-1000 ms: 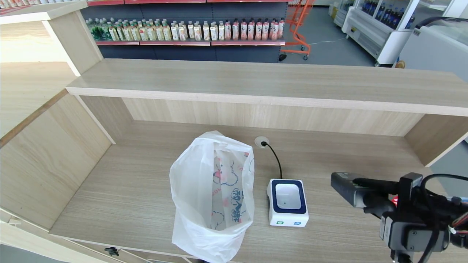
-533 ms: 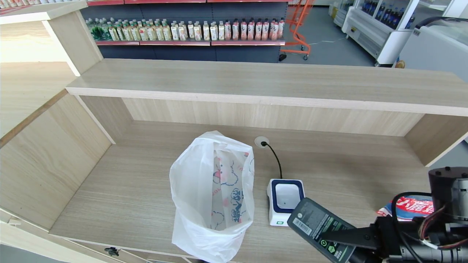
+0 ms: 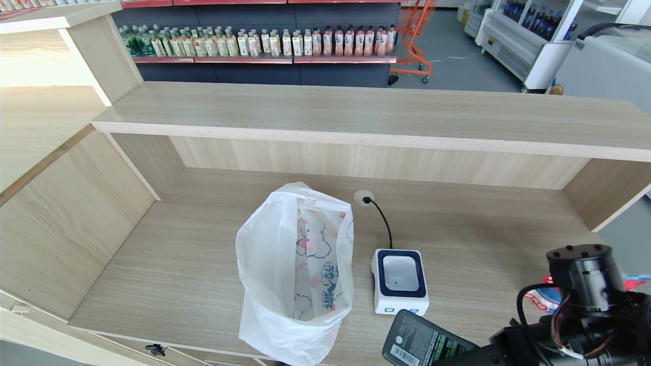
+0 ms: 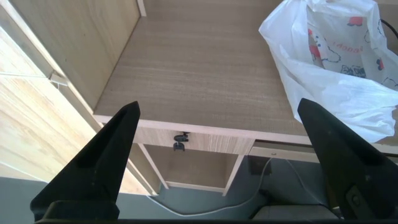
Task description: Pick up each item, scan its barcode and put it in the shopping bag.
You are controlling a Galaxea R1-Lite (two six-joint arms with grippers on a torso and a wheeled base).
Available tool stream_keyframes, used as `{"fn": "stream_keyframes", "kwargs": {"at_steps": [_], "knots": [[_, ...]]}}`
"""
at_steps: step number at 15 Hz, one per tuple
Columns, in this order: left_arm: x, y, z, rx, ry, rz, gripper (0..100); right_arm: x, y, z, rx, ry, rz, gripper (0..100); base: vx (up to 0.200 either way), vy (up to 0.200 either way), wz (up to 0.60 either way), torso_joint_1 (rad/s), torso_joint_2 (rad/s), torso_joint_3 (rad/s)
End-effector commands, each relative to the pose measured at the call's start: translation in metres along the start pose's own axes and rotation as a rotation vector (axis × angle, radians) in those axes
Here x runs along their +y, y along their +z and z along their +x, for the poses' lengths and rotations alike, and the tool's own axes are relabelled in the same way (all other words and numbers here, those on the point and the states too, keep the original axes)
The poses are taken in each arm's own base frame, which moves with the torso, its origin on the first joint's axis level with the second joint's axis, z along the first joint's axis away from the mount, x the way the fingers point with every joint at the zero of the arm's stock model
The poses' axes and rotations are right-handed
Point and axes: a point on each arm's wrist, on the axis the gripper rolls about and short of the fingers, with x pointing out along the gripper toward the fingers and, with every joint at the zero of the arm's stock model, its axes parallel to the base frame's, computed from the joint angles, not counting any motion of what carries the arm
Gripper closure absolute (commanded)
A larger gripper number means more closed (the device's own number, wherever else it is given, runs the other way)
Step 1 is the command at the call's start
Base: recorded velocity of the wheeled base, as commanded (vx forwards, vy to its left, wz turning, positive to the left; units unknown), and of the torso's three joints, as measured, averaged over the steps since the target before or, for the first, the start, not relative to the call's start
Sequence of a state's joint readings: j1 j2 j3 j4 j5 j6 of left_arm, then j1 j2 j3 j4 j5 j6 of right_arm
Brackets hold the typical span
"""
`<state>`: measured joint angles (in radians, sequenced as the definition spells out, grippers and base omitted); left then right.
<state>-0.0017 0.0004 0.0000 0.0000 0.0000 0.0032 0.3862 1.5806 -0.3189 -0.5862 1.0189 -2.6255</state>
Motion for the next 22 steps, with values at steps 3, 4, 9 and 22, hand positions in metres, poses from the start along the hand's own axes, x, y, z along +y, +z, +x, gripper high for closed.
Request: {"fn": "stream_keyframes", "kwargs": {"at_steps": [3, 4, 9, 22], "knots": [[0.000, 0.000, 0.000, 0.000, 0.000, 0.000, 0, 0.009, -0.003, 0.006, -0.023, 0.003, 0.028, 100, 0.000, 0.000, 0.00, 0.000, 0.00, 0.000], [0.000, 0.000, 0.000, 0.000, 0.000, 0.000, 0, 0.010, -0.004, 0.006, -0.022, 0.004, 0.029, 100, 0.000, 0.000, 0.00, 0.000, 0.00, 0.000], [0.000, 0.000, 0.000, 0.000, 0.000, 0.000, 0, 0.015, -0.003, 0.009, -0.034, 0.010, 0.033, 100, 0.000, 0.000, 0.00, 0.000, 0.00, 0.000], [0.000, 0.000, 0.000, 0.000, 0.000, 0.000, 0, -0.046, -0.028, -0.073, 0.448, -0.088, 0.604, 100, 0.000, 0.000, 0.00, 0.000, 0.00, 0.000]]}}
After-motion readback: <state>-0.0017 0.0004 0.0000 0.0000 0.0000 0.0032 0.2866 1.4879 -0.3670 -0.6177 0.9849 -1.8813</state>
